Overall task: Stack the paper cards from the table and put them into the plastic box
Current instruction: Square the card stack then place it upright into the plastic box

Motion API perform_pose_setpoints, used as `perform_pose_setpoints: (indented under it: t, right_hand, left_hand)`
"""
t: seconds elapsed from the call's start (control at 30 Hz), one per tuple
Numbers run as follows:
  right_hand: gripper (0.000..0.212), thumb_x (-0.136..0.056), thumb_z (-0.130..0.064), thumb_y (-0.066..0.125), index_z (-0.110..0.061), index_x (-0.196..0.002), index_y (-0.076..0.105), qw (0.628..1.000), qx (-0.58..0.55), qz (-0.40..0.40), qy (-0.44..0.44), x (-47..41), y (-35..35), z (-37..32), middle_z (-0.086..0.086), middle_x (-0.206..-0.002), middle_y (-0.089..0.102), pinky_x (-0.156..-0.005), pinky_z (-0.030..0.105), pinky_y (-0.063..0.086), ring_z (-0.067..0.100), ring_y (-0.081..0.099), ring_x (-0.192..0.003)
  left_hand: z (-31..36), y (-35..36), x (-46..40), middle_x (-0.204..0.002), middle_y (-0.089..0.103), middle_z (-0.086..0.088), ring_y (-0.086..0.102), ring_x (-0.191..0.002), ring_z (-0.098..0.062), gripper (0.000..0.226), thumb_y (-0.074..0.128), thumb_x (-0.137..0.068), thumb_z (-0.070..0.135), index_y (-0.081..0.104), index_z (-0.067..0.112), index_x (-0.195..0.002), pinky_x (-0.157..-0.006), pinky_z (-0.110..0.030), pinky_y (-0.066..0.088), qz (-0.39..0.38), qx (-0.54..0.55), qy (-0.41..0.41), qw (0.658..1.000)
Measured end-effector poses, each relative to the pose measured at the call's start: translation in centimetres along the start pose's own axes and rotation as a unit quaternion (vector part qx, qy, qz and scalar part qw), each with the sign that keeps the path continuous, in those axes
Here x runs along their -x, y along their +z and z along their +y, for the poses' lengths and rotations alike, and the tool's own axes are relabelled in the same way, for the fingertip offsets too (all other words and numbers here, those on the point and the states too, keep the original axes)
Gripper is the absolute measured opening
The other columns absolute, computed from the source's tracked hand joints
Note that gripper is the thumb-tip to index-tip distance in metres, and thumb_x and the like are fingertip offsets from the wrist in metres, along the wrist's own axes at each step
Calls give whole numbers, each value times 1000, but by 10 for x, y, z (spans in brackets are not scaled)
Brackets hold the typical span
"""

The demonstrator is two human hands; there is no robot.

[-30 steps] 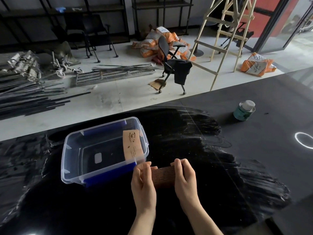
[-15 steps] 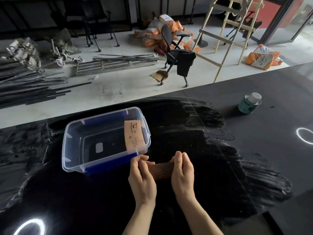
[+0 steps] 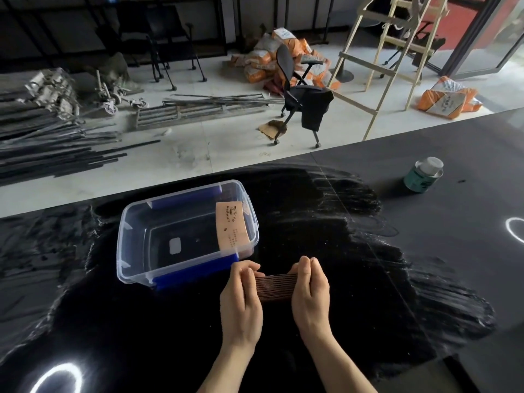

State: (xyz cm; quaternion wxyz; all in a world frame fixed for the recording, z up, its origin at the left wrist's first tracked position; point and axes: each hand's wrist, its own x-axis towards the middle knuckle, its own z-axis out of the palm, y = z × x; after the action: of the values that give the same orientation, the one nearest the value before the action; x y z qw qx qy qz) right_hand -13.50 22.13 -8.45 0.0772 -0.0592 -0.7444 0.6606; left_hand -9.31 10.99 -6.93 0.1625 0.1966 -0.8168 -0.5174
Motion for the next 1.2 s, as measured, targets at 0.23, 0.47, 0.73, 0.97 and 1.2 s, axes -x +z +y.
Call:
perform_pose_setpoints:
  t: [0.23, 0.47, 0.73, 0.97, 1.2]
  right_hand:
    - [40, -110, -23, 43, -6, -76, 55, 1000, 9, -10, 16, 0, -3, 6, -12, -64, 61, -51, 13, 45, 0, 51, -54]
    - [41, -109, -30, 46, -6, -76, 55, 999, -13, -26, 42, -1, -4, 3, -11, -62, 61, -49, 17, 48, 0, 52, -53]
    - [40, -86, -67, 66, -39, -113, 74, 981, -75, -133, 116, -5, -24, -36, -7, -107, 80, -80, 27, 62, 10, 76, -98]
    - [46, -86, -28, 87, -21, -128, 71, 937, -157, -296, 98, -13, -11, -72, 13, -122, 78, -94, 42, 62, 31, 74, -115]
    - [33, -94, -12, 78, -14, -126, 72, 939, -123, -314, 70, -21, 9, -96, 10, -116, 81, -90, 34, 64, 26, 77, -111]
  left_hand:
    - [11, -37, -6, -131, 48, 18, 44, -123, 0, 59, 57, -84, 63, 43, 37, -135, -106, -22, 36, -179, -269, 242, 915]
    - [25, -31, -22, -119, 65, 16, 59, -114, -6, 59, 76, -79, 24, 47, 38, -129, -101, -25, 49, -240, -338, 251, 875]
    - [32, -52, -30, -110, 59, 31, 58, -93, 9, 49, 78, -81, 38, 46, 53, -115, -93, -19, 51, -245, -159, 49, 955]
    - [50, -69, -35, -103, 76, 19, 68, -106, -12, 39, 83, -79, 21, 65, 35, -111, -91, -34, 59, -169, 162, -146, 961]
    - [60, -91, -45, -99, 79, 12, 71, -98, -15, 45, 81, -68, 37, 70, 27, -110, -85, -29, 56, -135, 212, -174, 952]
